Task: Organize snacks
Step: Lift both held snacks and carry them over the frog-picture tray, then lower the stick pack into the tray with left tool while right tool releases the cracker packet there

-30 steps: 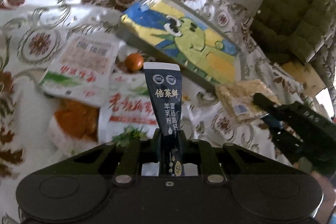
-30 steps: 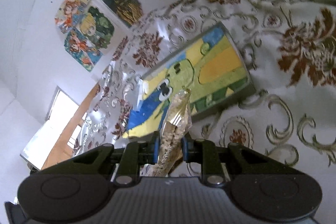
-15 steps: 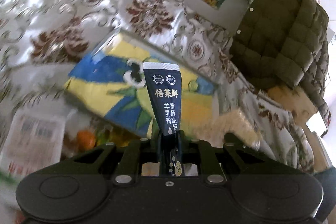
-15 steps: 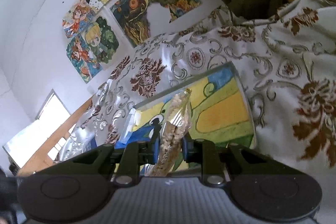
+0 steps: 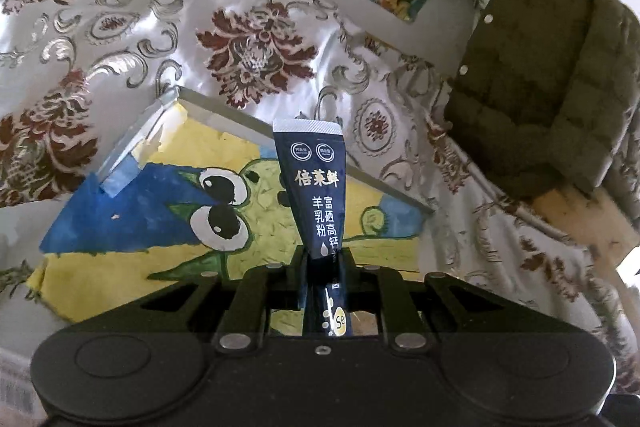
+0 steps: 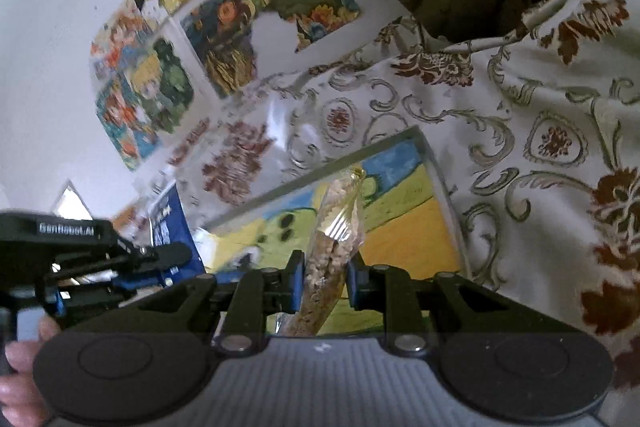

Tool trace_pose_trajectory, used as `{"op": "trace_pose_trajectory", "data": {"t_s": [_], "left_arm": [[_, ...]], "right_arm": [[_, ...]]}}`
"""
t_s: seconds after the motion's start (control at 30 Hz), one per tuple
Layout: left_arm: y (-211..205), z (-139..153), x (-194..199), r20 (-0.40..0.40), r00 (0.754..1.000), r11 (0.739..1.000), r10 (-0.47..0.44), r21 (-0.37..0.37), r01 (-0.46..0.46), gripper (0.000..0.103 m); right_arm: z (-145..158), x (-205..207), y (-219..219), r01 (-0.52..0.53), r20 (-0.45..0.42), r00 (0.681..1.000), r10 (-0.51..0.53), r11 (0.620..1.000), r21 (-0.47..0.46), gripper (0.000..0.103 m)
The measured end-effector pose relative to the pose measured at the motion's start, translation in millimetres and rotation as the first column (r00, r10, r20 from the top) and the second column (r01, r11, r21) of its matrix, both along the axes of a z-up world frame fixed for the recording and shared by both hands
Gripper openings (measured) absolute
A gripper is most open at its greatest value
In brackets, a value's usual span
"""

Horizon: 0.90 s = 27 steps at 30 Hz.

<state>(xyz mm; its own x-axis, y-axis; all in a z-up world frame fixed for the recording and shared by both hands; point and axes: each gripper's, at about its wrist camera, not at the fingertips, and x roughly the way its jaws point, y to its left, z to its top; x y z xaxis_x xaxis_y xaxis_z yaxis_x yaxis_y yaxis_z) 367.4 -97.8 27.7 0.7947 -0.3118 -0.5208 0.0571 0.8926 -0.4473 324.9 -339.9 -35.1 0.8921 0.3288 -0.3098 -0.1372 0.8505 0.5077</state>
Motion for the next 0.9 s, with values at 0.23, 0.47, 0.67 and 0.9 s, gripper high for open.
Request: {"op": "trace_pose_trajectory", "data": {"t_s": [0.23, 0.47, 0.67, 0.9], "left_arm": [[-6, -23, 28, -0.059, 0.998, 1.000, -0.003, 0.018, 0.004, 0.016], [-14, -37, 35, -0.097, 0.995, 0.998, 0.014, 0.064, -0.007, 0.020], [-17, -37, 35, -0.111, 0.993, 0.996, 0.041, 0.084, -0.032, 0.032], [-19, -24, 23, -0.067, 0.994, 0.987, 0.090, 0.140, -0.080, 0.091]], "right_arm": [[-13, 12, -7, -0.002, -0.047, 0.999, 0.002, 1.000, -0.003, 0.025], [-12, 16, -9, 0.004, -0.080, 0.997, -0.007, 0.999, -0.037, 0.039], [-8, 15, -3, 0.003, -0.081, 0.997, -0.011, 0.995, -0.097, 0.053], [3, 13, 9, -0.015, -0.105, 0.995, -0.005, 0.981, -0.195, 0.090]]}}
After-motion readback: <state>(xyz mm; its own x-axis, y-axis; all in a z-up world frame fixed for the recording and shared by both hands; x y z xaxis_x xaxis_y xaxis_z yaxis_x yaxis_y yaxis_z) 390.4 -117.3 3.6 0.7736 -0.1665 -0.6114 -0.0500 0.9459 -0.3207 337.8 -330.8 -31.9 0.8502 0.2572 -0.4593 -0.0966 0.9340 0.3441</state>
